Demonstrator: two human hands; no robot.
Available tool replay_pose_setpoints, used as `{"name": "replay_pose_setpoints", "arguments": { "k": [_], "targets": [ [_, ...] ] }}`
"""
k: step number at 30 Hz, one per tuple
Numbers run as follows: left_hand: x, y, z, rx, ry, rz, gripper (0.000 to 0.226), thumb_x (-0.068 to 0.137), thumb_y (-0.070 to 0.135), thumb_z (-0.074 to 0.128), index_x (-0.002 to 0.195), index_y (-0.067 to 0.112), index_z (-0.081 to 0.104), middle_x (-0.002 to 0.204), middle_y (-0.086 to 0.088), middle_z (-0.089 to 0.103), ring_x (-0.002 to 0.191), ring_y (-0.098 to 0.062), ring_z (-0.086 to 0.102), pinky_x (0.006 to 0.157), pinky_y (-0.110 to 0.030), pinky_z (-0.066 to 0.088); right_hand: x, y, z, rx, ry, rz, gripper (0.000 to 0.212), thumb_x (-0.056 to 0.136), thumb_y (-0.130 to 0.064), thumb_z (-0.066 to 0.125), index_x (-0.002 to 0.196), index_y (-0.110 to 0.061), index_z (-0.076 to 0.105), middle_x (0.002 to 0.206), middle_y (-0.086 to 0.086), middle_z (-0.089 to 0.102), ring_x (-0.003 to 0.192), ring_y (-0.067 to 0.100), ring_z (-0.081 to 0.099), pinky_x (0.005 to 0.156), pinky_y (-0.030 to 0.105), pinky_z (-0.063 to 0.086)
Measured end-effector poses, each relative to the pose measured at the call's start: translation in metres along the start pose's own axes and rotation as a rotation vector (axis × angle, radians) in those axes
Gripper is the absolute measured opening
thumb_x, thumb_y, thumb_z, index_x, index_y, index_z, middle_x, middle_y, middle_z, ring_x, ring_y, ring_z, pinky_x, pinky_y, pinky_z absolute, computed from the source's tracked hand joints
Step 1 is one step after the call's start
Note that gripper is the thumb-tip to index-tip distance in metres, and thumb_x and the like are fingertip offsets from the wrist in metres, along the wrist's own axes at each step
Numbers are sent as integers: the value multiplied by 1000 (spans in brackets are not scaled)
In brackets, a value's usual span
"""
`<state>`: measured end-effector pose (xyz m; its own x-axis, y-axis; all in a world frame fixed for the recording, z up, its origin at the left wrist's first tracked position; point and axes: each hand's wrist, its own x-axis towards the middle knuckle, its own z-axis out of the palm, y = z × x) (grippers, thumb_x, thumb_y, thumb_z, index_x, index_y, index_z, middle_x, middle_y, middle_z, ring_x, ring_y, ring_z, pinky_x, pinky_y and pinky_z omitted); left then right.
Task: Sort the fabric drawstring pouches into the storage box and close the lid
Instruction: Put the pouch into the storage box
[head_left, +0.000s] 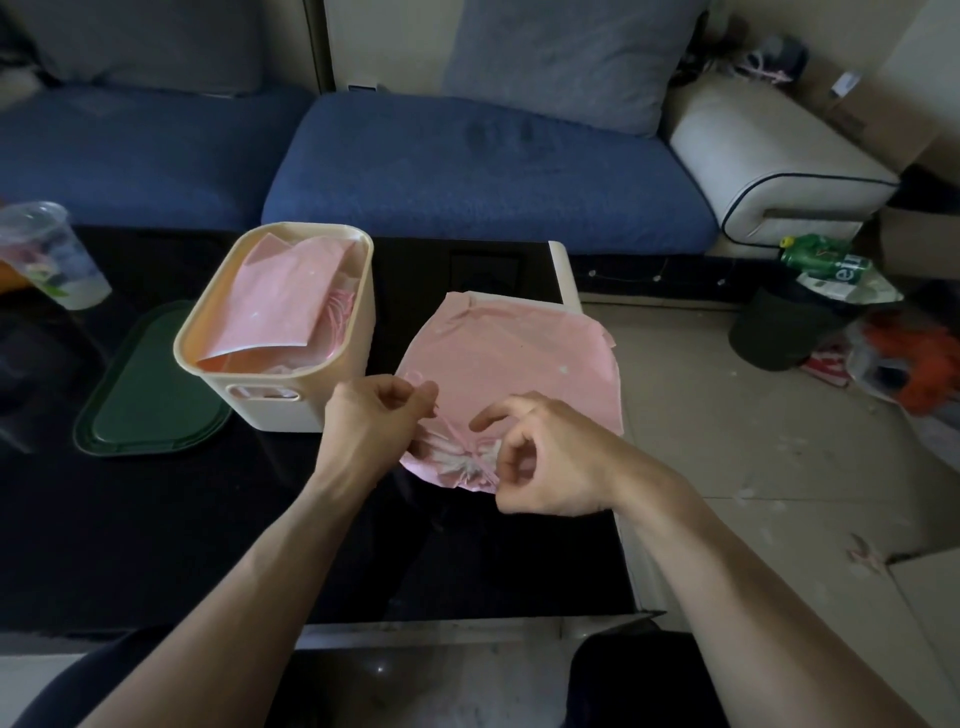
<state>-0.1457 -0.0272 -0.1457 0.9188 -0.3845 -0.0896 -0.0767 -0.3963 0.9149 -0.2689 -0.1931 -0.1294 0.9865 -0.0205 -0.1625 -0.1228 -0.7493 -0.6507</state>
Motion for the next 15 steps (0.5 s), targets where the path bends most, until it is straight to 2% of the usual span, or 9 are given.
{"name": "replay_pose_setpoints", "arguments": {
  "k": [3, 5, 7, 9, 11, 13, 15],
  "targets": [
    [4, -7, 2, 32, 52, 20, 25, 89, 28, 72, 72, 10, 75, 61, -1, 71, 47, -9, 65, 46, -15, 47, -2, -3, -5, -48, -78, 23, 22, 66, -23, 75, 52, -17, 59, 127, -24, 56, 109, -2, 55, 89, 34, 52],
    [5, -8, 4, 22, 50, 5, 26, 91, 27, 71, 73, 8, 75, 61, -1, 71, 46, -10, 65, 44, -14, 46, -3, -2, -5, -49, -74, 15, 26, 67, -21, 74, 51, -15, 54, 122, -23, 59, 101, 1, 59, 86, 35, 53],
    [7, -10, 6, 30, 54, -16, 29, 93, 28, 68, 75, 6, 74, 63, 0, 71, 45, -8, 64, 43, -13, 45, -4, 1, -6, 7, 14, -9, 25, 70, -18, 75, 54, -14, 56, 118, -21, 61, 101, 2, 61, 87, 34, 55],
    [9, -12, 7, 71, 33, -77, 34, 96, 29, 64, 77, 1, 69, 62, 1, 69, 37, -5, 56, 39, -14, 41, -5, 6, -5, 92, 191, -69, 20, 73, -16, 79, 59, -17, 64, 111, -18, 64, 101, 2, 62, 89, 28, 54],
    [13, -16, 9, 121, -10, -160, 37, 97, 31, 61, 78, -1, 63, 57, 0, 62, 35, -11, 50, 38, -18, 38, -2, 8, -3, 147, 347, -162, 15, 74, -13, 81, 66, -17, 70, 97, -12, 66, 95, 7, 63, 84, 25, 54],
    [13, -18, 10, 131, -38, -218, 38, 98, 33, 59, 83, -2, 63, 57, -1, 60, 44, -18, 51, 43, -21, 39, 0, 5, 3, 261, 355, -218, 10, 76, -9, 81, 71, -13, 73, 88, -7, 67, 89, 14, 64, 78, 29, 57],
    [13, -19, 11, 87, -24, -229, 37, 97, 32, 59, 85, -2, 65, 64, -4, 66, 55, -22, 57, 54, -29, 50, 1, 1, 7, 290, 269, -238, 10, 76, -10, 80, 69, -12, 72, 83, -8, 68, 87, 17, 64, 81, 29, 55]
  ]
}}
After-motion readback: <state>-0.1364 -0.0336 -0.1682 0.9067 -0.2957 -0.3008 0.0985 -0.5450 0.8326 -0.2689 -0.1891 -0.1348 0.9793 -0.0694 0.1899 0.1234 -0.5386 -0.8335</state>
